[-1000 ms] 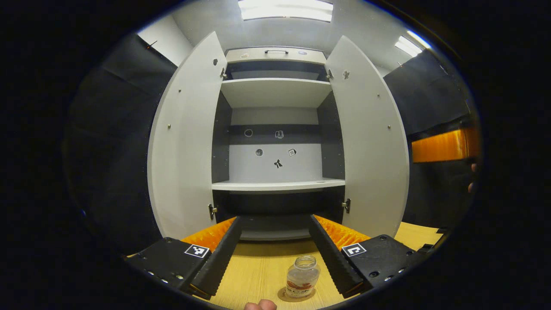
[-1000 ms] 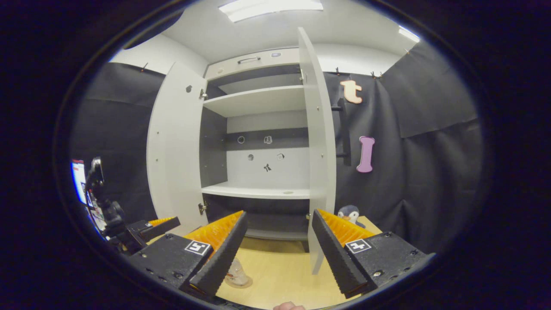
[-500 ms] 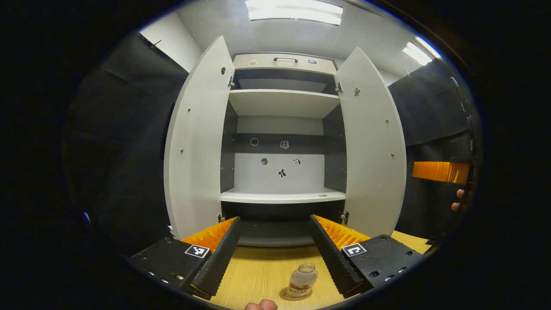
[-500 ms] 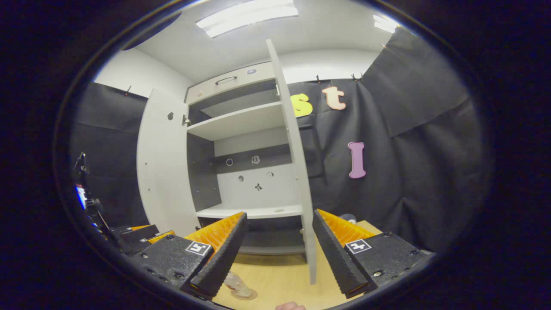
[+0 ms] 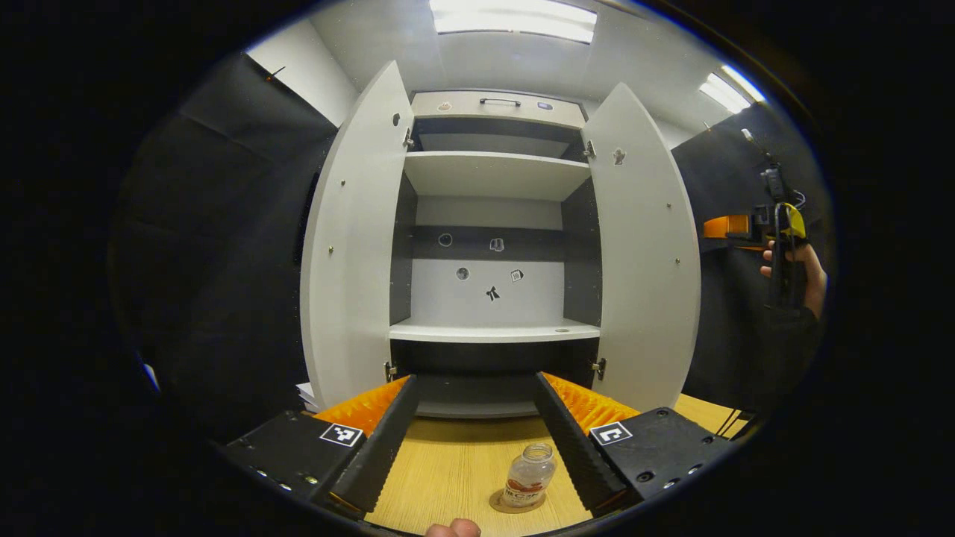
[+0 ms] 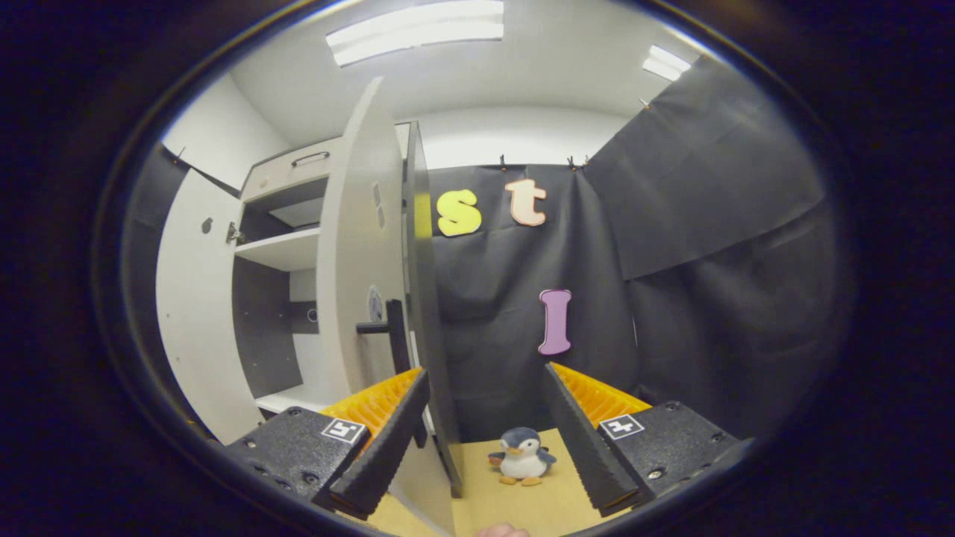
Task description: Grasp the bottle in the cabinet with the left hand and place it on the coaster, then close the right door with the right hand and the left door with the left hand.
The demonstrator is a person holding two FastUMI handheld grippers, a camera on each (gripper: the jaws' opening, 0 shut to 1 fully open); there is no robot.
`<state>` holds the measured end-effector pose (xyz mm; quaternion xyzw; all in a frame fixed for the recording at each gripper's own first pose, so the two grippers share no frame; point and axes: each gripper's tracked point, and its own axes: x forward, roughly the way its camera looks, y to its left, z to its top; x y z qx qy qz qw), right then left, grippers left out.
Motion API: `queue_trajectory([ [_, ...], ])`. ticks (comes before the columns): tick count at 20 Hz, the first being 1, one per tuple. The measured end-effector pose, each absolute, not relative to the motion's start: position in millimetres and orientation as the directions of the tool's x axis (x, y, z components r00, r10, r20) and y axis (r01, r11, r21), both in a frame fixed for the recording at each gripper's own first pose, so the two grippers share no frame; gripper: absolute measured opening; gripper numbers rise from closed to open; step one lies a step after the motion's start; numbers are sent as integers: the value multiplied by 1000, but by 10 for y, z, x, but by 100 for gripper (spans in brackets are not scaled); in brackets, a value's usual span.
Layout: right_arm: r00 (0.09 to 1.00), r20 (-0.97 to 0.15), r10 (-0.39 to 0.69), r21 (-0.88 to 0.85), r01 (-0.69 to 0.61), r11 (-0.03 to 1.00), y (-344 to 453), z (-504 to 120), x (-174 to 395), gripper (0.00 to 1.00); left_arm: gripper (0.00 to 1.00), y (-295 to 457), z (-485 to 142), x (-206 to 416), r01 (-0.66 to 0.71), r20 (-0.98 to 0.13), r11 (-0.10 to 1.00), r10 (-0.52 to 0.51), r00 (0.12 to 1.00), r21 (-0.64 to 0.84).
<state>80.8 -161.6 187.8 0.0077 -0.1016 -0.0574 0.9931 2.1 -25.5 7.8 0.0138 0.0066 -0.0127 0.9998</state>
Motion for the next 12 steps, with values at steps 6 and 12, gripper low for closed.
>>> queue_trajectory([
  [6, 977, 185, -102, -12, 106, 994, -1602, 1923, 1014, 92, 95, -246, -44, 32, 27, -57, 999, -25, 998, 39],
  [12, 976, 198, -87, -30, 95, 995, -1359, 1907, 981, 96, 94, -240, 9, 25, 33, -29, 998, -32, 999, 46],
])
